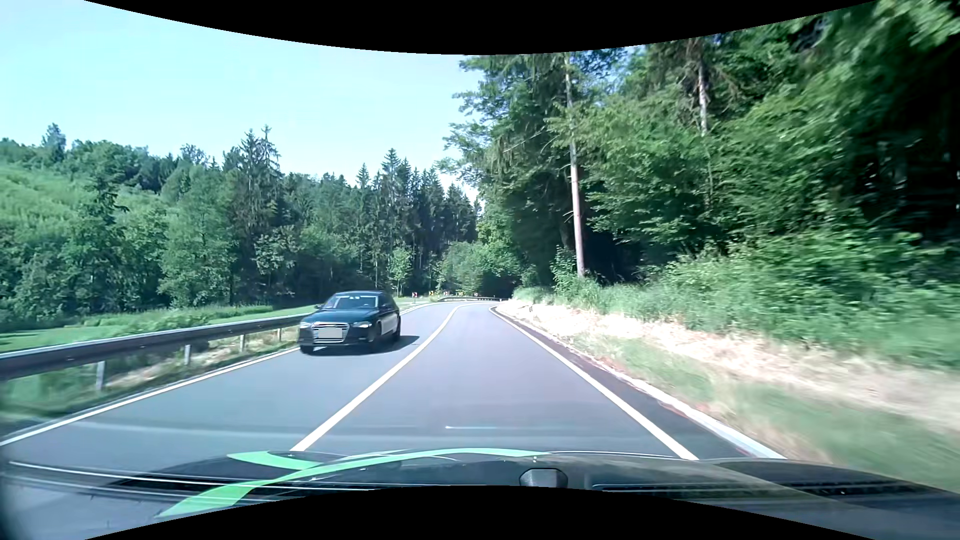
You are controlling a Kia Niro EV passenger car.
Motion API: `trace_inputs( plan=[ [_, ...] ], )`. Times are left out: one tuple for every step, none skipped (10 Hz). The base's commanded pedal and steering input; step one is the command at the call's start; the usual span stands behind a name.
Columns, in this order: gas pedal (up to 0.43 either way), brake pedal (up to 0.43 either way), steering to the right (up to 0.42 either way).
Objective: Follow the waypoints while adhering to traffic rules and regulations
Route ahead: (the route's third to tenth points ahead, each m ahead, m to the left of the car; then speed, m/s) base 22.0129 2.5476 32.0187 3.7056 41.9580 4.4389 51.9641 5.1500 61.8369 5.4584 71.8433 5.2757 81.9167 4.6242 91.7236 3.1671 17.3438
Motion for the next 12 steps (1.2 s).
trace_inputs(
  plan=[
    [0.087, 0.0, -0.037],
    [0.098, 0.0, -0.035],
    [0.11, 0.0, -0.033],
    [0.11, 0.0, -0.031],
    [0.11, 0.0, -0.029],
    [0.098, 0.0, -0.025],
    [0.098, 0.0, -0.019],
    [0.087, 0.0, -0.012],
    [0.067, 0.0, -0.006],
    [0.039, 0.0, -0.005],
    [0.02, 0.0, -0.005],
    [0.02, 0.0, -0.005]
  ],
)
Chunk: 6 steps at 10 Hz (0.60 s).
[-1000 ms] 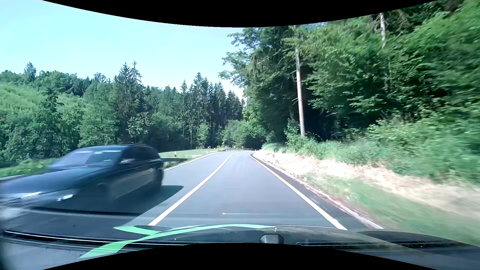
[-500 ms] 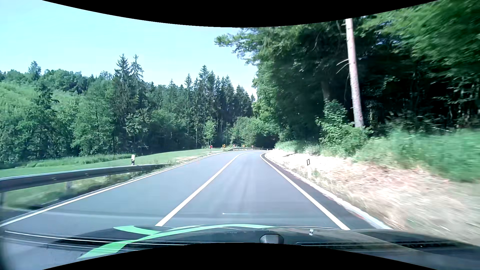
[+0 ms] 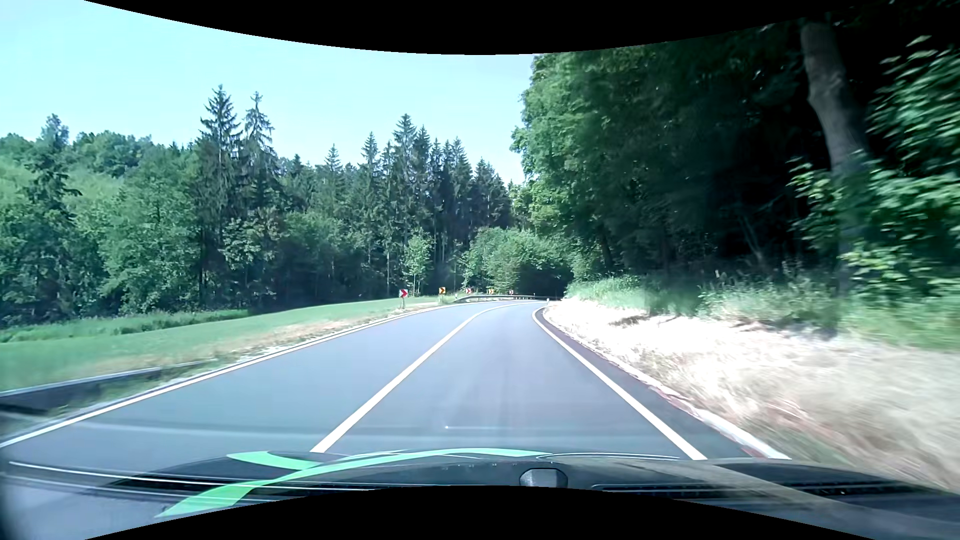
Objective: Follow the waypoints while adhering to traffic rules and regulations
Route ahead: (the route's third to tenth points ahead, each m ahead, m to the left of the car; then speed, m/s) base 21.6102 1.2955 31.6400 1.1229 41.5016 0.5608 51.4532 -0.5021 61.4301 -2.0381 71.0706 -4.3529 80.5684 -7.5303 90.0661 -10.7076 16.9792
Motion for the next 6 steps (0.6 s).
trace_inputs(
  plan=[
    [0.02, 0.0, -0.004],
    [0.02, 0.0, -0.004],
    [0.028, 0.0, -0.004],
    [0.039, 0.0, 0.0],
    [0.059, 0.0, 0.004],
    [0.059, 0.0, 0.004]
  ],
)
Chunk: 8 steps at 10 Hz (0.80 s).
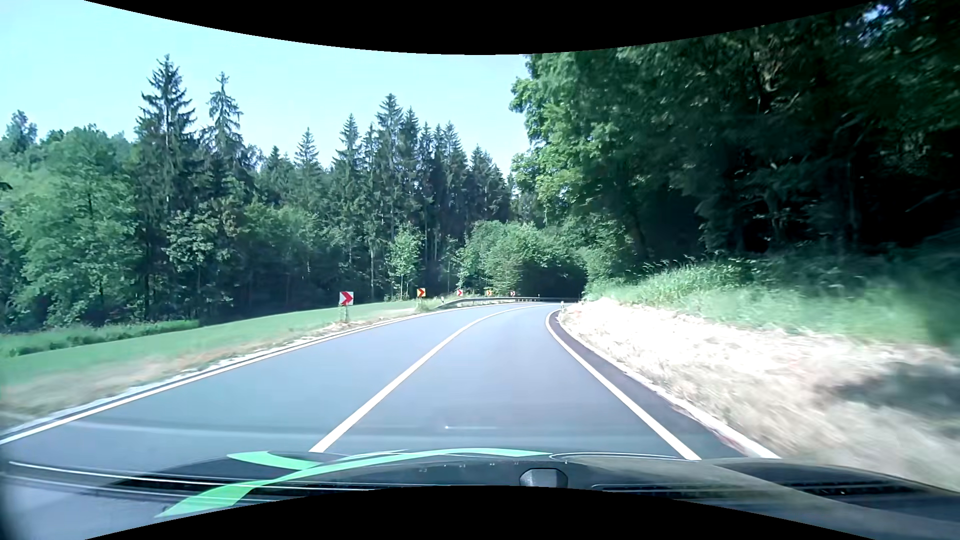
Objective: Follow the waypoints while adhering to traffic rules and regulations
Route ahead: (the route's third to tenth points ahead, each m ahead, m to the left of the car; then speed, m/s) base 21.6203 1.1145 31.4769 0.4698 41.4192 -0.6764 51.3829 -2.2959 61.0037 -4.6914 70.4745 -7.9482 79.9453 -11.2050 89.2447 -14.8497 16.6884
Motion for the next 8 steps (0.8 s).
trace_inputs(
  plan=[
    [0.059, 0.0, 0.004],
    [0.059, 0.0, 0.005],
    [0.067, 0.0, 0.007],
    [0.098, 0.0, 0.012],
    [0.098, 0.0, 0.015],
    [0.11, 0.0, 0.017],
    [0.11, 0.0, 0.018],
    [0.098, 0.0, 0.018]
  ],
)
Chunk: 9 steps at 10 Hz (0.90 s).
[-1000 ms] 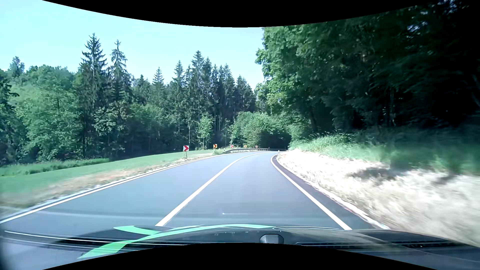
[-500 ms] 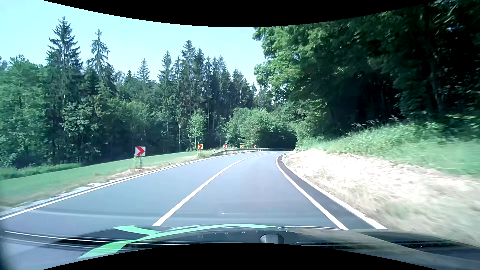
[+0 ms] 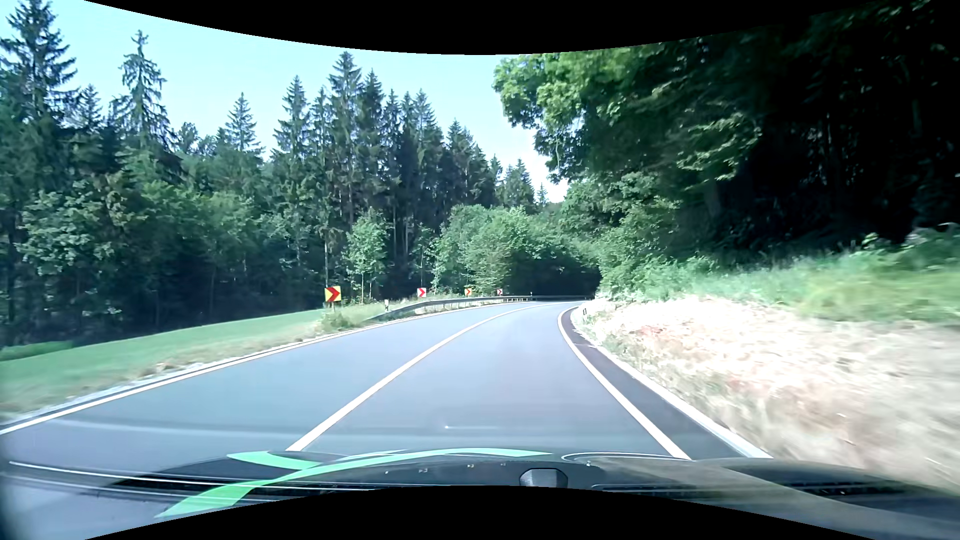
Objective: Follow the waypoints while adhering to traffic rules and regulations
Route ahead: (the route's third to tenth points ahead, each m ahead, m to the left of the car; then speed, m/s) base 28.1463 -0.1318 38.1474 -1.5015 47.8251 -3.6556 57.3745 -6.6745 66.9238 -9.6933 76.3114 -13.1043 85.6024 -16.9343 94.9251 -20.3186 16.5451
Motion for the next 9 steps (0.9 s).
trace_inputs(
  plan=[
    [0.087, 0.0, 0.018],
    [0.087, 0.0, 0.018],
    [0.098, 0.0, 0.018],
    [0.11, 0.0, 0.019],
    [0.13, 0.0, 0.021],
    [0.15, 0.0, 0.022],
    [0.169, 0.0, 0.023],
    [0.177, 0.0, 0.023],
    [0.189, 0.0, 0.023]
  ],
)
